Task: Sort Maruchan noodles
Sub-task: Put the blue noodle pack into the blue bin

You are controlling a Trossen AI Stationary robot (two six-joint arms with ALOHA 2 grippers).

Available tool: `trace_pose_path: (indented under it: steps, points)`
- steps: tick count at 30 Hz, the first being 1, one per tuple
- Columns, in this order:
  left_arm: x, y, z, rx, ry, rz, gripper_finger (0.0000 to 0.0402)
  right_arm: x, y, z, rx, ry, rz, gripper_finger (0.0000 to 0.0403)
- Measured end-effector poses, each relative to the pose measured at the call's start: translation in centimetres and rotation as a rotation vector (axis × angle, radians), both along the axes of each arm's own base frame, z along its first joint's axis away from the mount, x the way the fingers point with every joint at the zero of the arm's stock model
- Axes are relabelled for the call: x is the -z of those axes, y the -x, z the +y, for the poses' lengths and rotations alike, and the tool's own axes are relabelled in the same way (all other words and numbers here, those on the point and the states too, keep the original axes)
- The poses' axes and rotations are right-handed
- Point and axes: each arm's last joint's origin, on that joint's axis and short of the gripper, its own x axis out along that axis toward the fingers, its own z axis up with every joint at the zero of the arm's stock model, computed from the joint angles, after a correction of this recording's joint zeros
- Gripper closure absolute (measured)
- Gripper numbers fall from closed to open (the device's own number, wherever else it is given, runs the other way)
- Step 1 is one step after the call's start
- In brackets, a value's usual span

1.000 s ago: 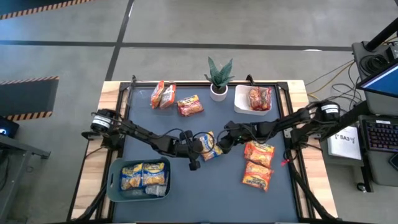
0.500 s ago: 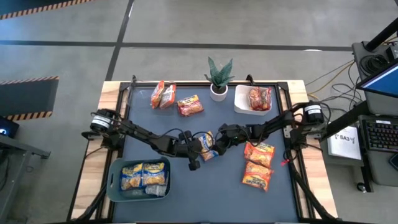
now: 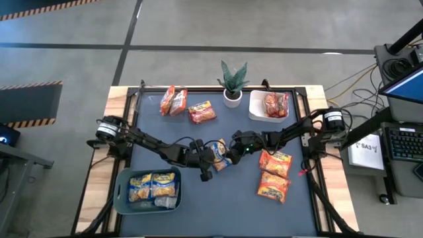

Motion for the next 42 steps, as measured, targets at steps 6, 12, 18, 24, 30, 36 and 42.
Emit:
trace_pose_path:
  steps: [6,12,18,24,30,36,42]
  points:
    - [0.0,0.0,0.0,-0.012,0.01,-0.007,0.0402,0.0,0.0,0.0,-0.008,0.014,-0.001,0.0235]
    - [0.0,-0.1,0.0,-0.015,0.013,-0.01,0.0402,0.0,0.0,0.0,-0.012,0.021,-0.003,0.0263]
    - [-0.3,-0.2,0.0,-0.014,0.015,-0.019,0.0402,0.0,0.0,0.0,-0.026,0.064,-0.007,0.0266]
    - [-2.4,0.2,-0.1,0.035,-0.002,-0.057,0.0402,-0.2,-0.1,0.3,-0.092,0.148,-0.028,0.0267]
    - [-5.3,0.9,0.1,0.088,-0.042,-0.118,0.0386,-0.4,-0.3,1.1,-0.126,0.254,-0.045,0.0267]
    - [-6.9,2.1,0.3,0.119,-0.048,-0.16,0.0314,-1.1,-0.9,3.2,-0.227,0.423,-0.089,0.0267]
    - [-6.3,3.8,0.6,0.089,-0.005,-0.169,0.0229,-2.0,-1.5,5.9,-0.268,0.656,-0.096,0.0267]
